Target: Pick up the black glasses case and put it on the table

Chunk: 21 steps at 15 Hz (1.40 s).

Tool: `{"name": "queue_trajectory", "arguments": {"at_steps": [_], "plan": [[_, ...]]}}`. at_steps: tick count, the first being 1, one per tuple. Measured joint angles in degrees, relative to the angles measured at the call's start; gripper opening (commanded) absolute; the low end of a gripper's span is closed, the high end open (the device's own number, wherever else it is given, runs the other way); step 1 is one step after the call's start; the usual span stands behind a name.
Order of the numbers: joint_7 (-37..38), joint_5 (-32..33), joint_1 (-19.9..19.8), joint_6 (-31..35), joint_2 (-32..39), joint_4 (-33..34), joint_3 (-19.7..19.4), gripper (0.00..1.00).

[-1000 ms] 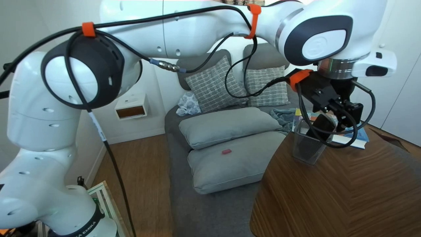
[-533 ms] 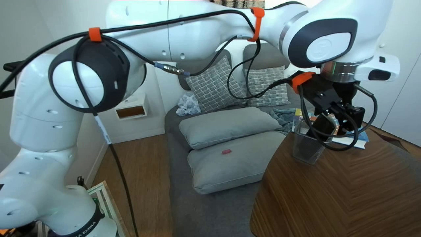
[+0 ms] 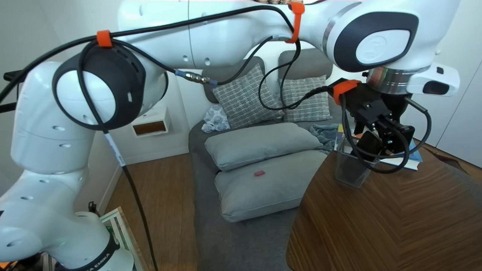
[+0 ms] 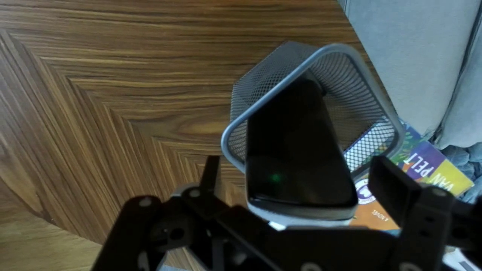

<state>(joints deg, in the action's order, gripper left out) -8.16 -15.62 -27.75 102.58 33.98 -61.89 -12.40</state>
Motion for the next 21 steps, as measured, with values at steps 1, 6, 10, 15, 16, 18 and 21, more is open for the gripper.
{"name": "queue_trajectory", "arguments": {"at_steps": [1,6,10,15,16,18,21], "plan": [[-0.3,0.0,-0.1,0.0,0.1,0.2,0.0,1.0],[-2.1,0.0,-1.4,-3.4,1.6,3.0,1.2,0.99],[-4.2,0.0,-1.4,-3.8,2.5,4.4,1.3,1.0],[-4.7,-0.1,-1.4,-3.6,3.3,5.9,1.4,0.86],[-4.7,-0.1,-1.4,-3.5,3.4,6.0,1.5,0.8],[-4.7,-0.1,-1.4,-3.3,3.6,6.3,1.5,0.61],[-4.7,-0.1,-1.4,-3.2,4.2,7.1,1.5,0.43]]}}
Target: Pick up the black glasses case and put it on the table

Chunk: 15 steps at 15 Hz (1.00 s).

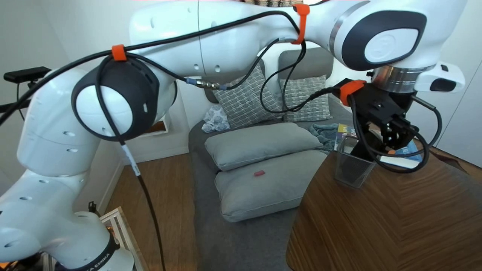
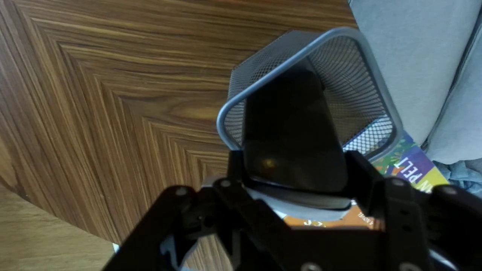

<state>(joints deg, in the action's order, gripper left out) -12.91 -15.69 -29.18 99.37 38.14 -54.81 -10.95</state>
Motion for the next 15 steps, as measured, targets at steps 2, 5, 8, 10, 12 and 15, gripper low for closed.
{"name": "queue_trajectory", "arguments": {"at_steps": [2,5,8,10,12,15], "plan": [[0.0,0.0,0.0,0.0,0.2,0.3,0.0,0.43],[0.0,0.0,0.0,0.0,0.2,0.7,0.0,0.43],[0.3,0.0,0.2,0.0,-0.7,1.5,0.0,0.43],[0.6,0.0,0.4,-0.2,-2.6,1.5,0.0,0.43],[1.1,0.0,0.5,-0.4,-4.9,1.5,0.0,0.43],[1.5,0.3,0.8,-0.2,-8.4,1.3,-0.2,0.43]]}}
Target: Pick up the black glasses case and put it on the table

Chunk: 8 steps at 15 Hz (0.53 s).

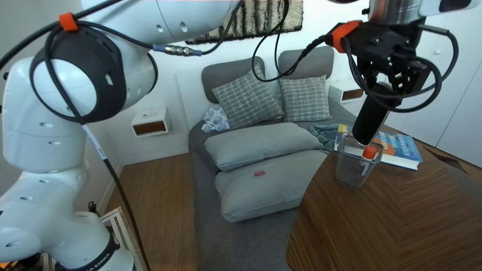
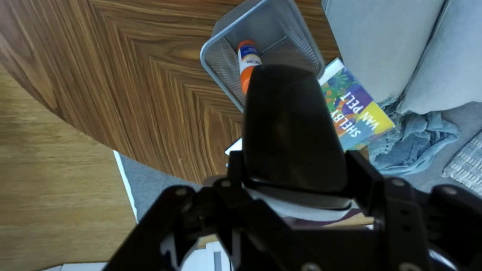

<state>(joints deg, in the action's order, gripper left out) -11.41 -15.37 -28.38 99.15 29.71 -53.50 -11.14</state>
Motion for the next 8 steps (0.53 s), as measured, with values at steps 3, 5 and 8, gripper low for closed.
{"name": "queue_trajectory", "arguments": {"at_steps": [3,5,8], "plan": [[0.7,2.1,0.6,0.5,-3.3,-0.4,-0.8,0.43],[1.9,5.4,1.2,1.3,-5.1,-1.0,-1.9,0.43],[6.1,11.9,2.5,5.7,-7.2,-3.7,-4.5,0.43]]}}
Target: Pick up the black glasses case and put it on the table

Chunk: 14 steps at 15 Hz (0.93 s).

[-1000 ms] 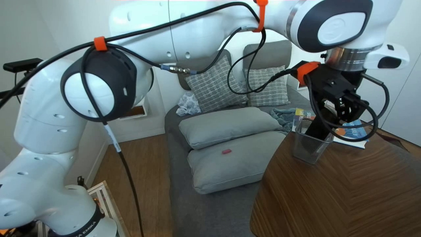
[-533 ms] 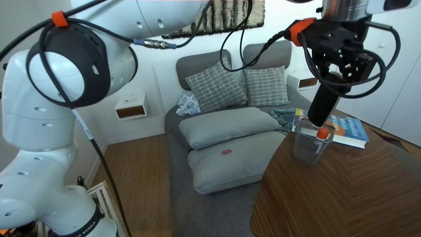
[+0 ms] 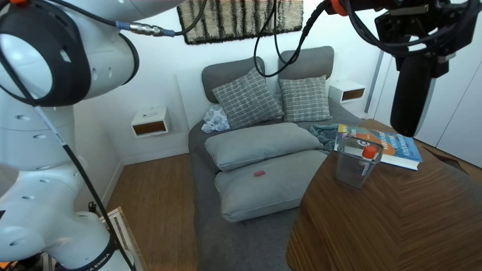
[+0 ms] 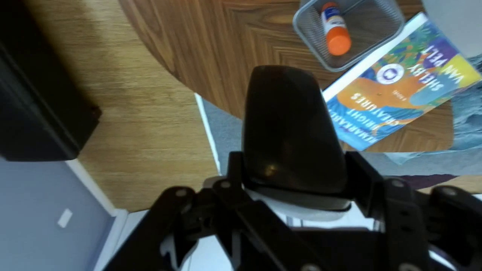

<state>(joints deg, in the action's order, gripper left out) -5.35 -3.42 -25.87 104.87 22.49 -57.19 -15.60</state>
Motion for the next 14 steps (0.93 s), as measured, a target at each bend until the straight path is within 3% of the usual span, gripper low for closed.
{"name": "queue_trajectory", "arguments": {"at_steps": [3,5,11,14], "plan": [[1.8,6.5,0.9,-0.2,-1.6,-4.0,-2.1,0.43],[1.2,7.7,0.9,-4.1,-2.3,-6.6,-2.5,0.43],[-3.1,6.5,-0.5,-21.2,-2.1,-10.2,-2.5,0.43],[-2.9,3.1,-3.1,-28.4,0.4,-9.2,-2.5,0.43]]}}
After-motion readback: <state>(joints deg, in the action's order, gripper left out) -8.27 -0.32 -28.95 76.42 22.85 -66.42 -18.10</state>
